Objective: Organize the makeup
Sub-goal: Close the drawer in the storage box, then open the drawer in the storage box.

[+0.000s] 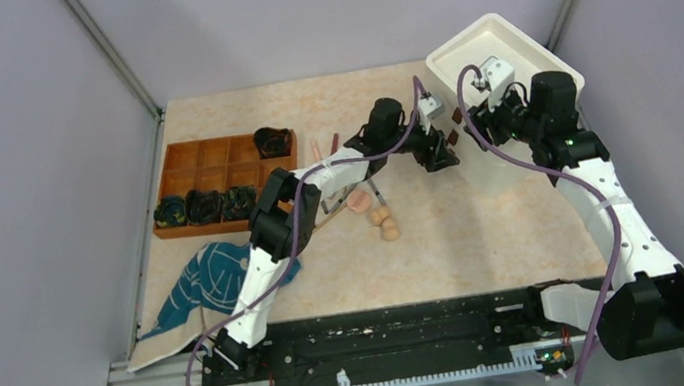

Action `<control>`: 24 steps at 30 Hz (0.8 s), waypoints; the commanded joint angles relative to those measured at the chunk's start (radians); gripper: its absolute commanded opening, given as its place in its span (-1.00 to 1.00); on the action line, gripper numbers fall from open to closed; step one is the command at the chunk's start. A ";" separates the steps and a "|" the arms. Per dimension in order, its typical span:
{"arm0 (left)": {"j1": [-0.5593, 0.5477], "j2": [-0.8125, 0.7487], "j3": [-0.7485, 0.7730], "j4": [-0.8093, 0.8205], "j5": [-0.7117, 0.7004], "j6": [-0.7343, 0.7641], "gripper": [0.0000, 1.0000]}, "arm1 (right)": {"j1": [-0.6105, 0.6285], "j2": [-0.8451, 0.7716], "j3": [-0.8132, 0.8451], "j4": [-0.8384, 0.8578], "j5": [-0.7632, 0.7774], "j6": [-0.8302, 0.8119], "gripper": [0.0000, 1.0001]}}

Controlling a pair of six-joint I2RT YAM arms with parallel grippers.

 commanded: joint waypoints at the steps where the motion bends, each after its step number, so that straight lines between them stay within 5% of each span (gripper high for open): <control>1: 0.000 -0.041 0.072 0.108 0.031 -0.074 0.49 | -0.008 -0.002 -0.021 -0.055 -0.003 0.012 0.16; 9: -0.001 -0.026 0.105 0.104 0.020 -0.098 0.29 | -0.012 0.002 -0.019 -0.057 -0.006 0.011 0.16; 24: -0.001 -0.019 0.113 0.142 0.097 -0.173 -0.55 | -0.032 0.002 -0.018 -0.063 -0.020 0.009 0.16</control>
